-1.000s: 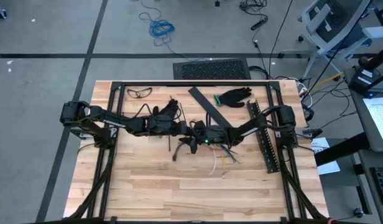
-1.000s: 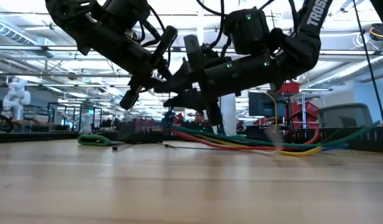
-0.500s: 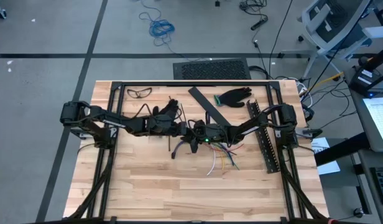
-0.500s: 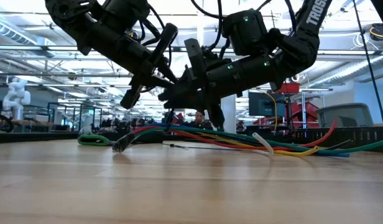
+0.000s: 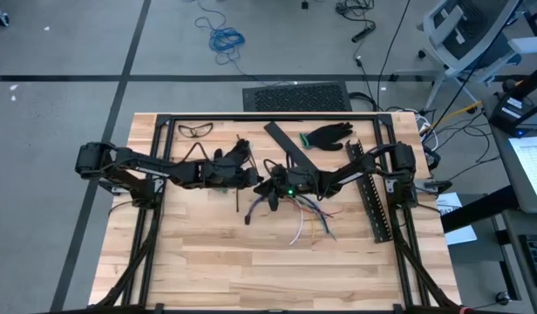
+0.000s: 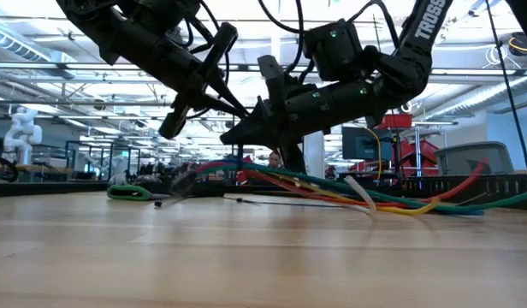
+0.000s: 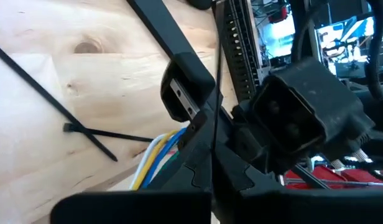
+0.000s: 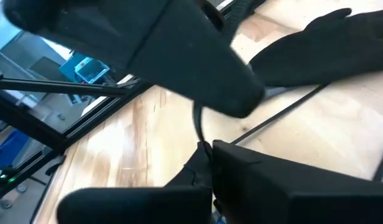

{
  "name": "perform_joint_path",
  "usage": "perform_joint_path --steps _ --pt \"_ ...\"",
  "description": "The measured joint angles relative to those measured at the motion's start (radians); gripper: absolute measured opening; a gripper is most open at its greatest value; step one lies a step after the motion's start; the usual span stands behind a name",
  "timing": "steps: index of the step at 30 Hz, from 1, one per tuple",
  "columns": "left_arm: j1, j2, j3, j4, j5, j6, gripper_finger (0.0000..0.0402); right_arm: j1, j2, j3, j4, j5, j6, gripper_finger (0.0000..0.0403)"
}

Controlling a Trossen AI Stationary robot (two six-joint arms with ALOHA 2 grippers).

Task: Ziptie cables
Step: Wrap the black zip tie on the cable

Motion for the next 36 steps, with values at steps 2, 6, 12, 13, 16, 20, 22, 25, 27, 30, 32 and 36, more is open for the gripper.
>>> perform_joint_path --steps 2,6,12,13,16,20,22,25,27,30,32,36 --pt "0.000 0.000 0.000 0.001 -0.009 0.000 0.0000 -0.005 0.000 0.000 -0.002 -0.008 0.000 0.0001" --pt "0.009 0.000 0.000 0.015 -0.012 -0.006 0.0000 -0.007 0.000 0.000 -0.005 -0.024 0.001 0.0000" --pt "0.046 0.001 -0.002 0.107 -0.014 -0.026 0.0000 -0.007 -0.001 0.000 -0.047 -0.021 0.001 0.0000" --pt "0.054 0.001 -0.002 0.133 -0.015 -0.026 0.0000 -0.006 -0.001 0.000 -0.053 -0.021 0.000 0.0000" --pt "0.074 -0.003 -0.002 0.172 -0.014 -0.026 0.0000 -0.007 -0.002 0.001 -0.055 -0.021 -0.003 0.0000" --pt "0.094 -0.036 -0.003 0.164 -0.022 -0.025 0.0000 -0.008 -0.004 0.003 -0.049 -0.017 -0.004 0.0000" --pt "0.103 -0.058 -0.004 0.155 -0.033 -0.024 0.0000 -0.008 -0.005 0.004 -0.050 -0.014 -0.006 0.0000" --pt "0.119 -0.100 -0.005 0.125 -0.046 0.001 0.0000 -0.009 -0.006 0.005 -0.048 -0.010 -0.008 0.0000" --pt "0.128 -0.129 -0.005 0.111 -0.058 0.009 0.0000 -0.010 -0.006 0.005 -0.043 -0.009 -0.012 0.0000" --pt "0.143 -0.175 -0.005 0.058 -0.079 0.031 0.0000 -0.010 -0.007 0.006 -0.030 -0.016 -0.013 0.0000" --pt "0.152 -0.205 -0.005 0.014 -0.084 0.048 0.0000 -0.011 -0.006 0.007 -0.026 -0.024 -0.014 0.0000" --pt "0.164 -0.244 -0.005 -0.063 -0.082 0.056 0.0000 -0.011 -0.006 0.007 -0.040 -0.033 -0.022 0.0000"
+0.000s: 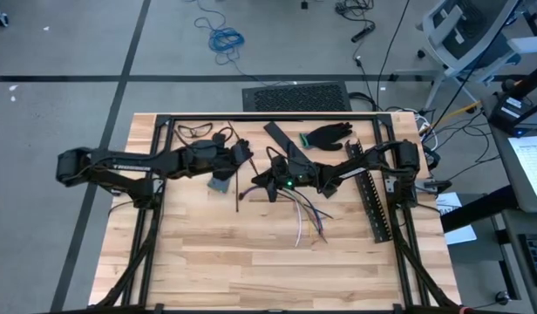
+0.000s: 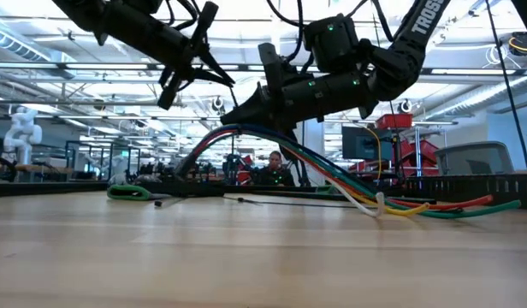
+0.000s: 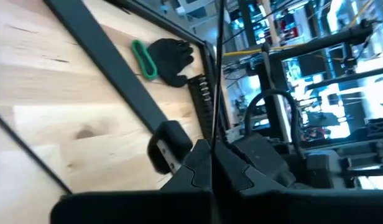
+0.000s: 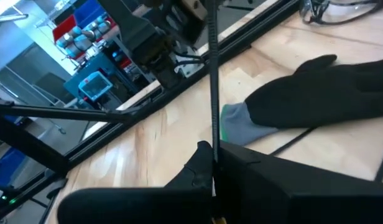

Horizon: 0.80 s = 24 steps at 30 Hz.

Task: Ziptie cables
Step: Wrap the black zip tie on the cable

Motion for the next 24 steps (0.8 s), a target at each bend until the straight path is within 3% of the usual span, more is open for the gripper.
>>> perform_joint_path --steps 24 --pt "0.110 -0.042 0.007 -0.117 0.072 0.142 0.0000 0.029 0.018 0.003 -0.090 0.002 -0.015 0.0000"
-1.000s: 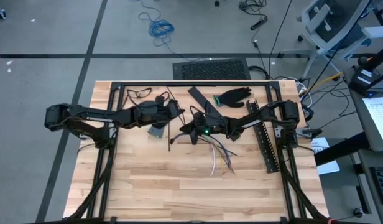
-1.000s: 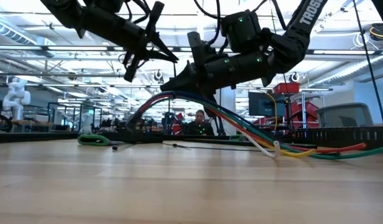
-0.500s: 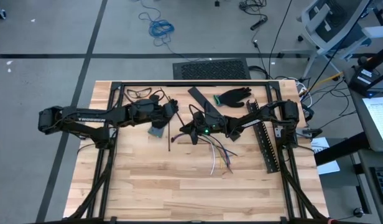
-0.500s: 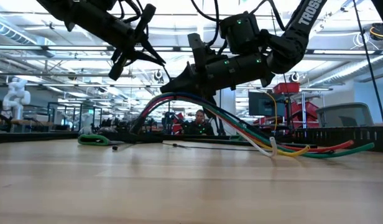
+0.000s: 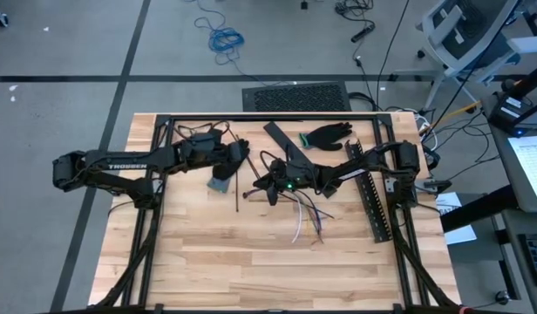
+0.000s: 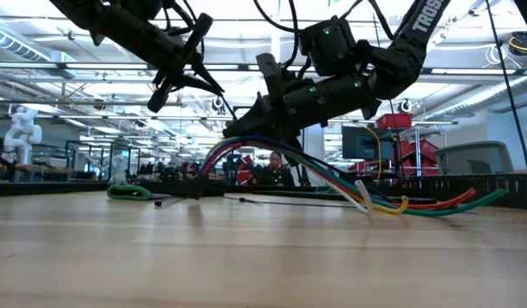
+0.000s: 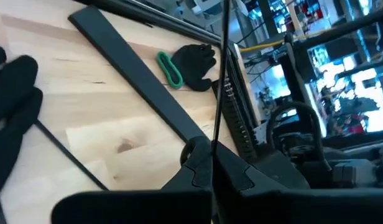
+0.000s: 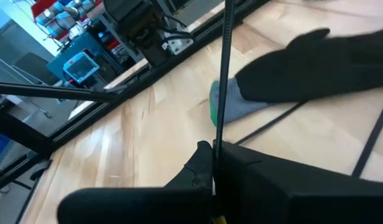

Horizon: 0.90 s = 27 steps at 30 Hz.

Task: Ziptie cables
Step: Wrap the black zip tie on the cable

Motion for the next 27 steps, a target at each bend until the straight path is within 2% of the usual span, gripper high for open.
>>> perform_joint_path --steps 5,10,18,19,20,21,22,24,26,27 --pt "0.011 0.000 0.000 -0.052 0.017 0.069 0.0000 0.000 0.063 0.001 0.064 -0.029 0.054 0.0000" --pt "0.012 -0.002 0.001 -0.020 0.014 0.095 0.0000 0.001 0.080 0.000 0.140 -0.040 0.094 0.0000" --pt "0.015 -0.002 0.010 -0.022 -0.008 0.099 0.0010 -0.001 0.080 -0.004 0.120 -0.059 0.120 0.0005" --pt "0.022 -0.002 0.041 -0.016 -0.059 0.099 0.0016 0.000 0.085 -0.013 0.080 -0.106 0.124 0.0009" --pt "0.028 -0.002 0.117 -0.016 -0.081 0.097 0.0023 0.006 0.090 -0.016 0.093 -0.113 0.064 0.0013" --pt "0.031 -0.001 0.192 0.026 -0.088 0.094 0.0031 0.008 0.088 -0.011 0.054 -0.118 0.084 0.0019" --pt "0.029 -0.012 0.200 0.092 -0.083 0.098 0.0039 0.008 0.087 -0.011 0.047 -0.130 0.103 0.0026" --pt "0.026 -0.027 0.179 0.051 -0.050 0.111 0.0056 0.010 0.086 -0.009 0.021 -0.133 0.108 0.0045" --pt "0.036 -0.013 0.189 0.111 -0.056 0.124 0.0073 0.012 0.086 -0.009 0.011 -0.138 0.097 0.0069" --pt "0.038 -0.002 0.182 0.091 -0.062 0.141 0.0082 0.019 0.086 -0.010 0.009 -0.143 0.104 0.0083"
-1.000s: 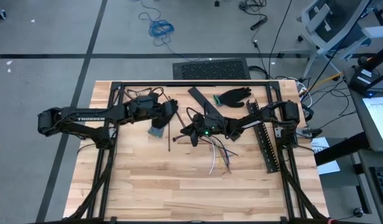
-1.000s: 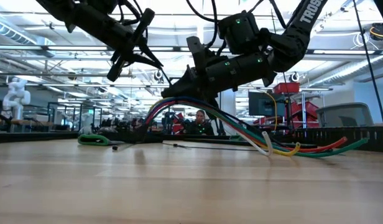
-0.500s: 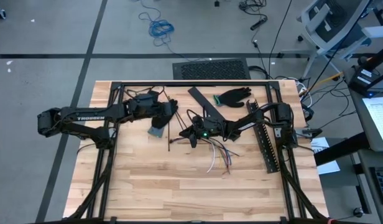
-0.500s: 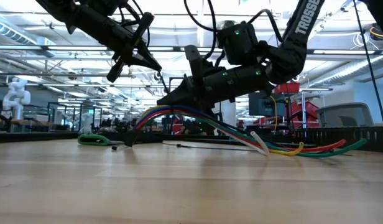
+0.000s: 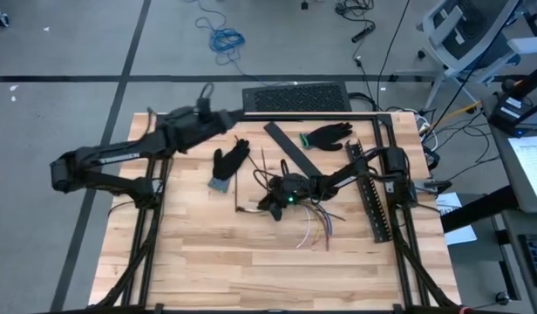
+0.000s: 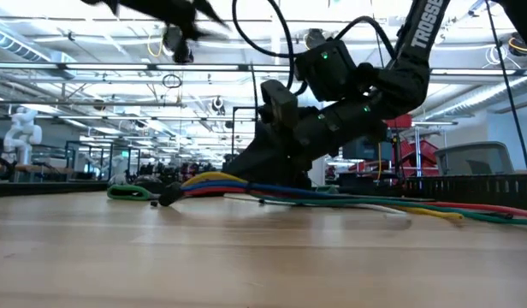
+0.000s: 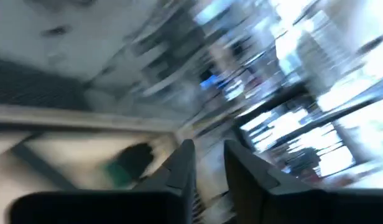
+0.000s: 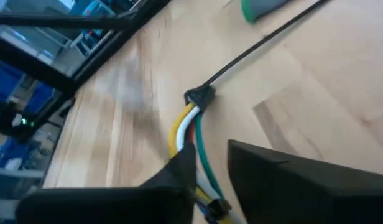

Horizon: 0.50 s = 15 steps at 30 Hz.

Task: Ziptie cables
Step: Wrap the black zip tie on the cable

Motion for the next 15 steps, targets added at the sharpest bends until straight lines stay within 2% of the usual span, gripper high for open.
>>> perform_joint_path --steps 1,4,9,15 --pt "-0.002 0.002 -0.007 -0.047 0.001 0.015 0.0090 0.005 -0.001 0.000 -0.002 0.006 0.003 0.0097" --pt "0.002 -0.013 0.011 0.014 0.018 0.030 0.0113 0.004 -0.020 0.000 -0.012 0.005 0.013 0.0141" --pt "0.002 -0.025 0.006 -0.037 0.036 0.043 0.0144 0.000 -0.065 -0.003 -0.042 0.002 0.029 0.0210" --pt "0.007 -0.048 0.005 -0.047 0.036 0.066 0.0157 -0.015 -0.125 -0.002 -0.065 0.003 0.001 0.0277"
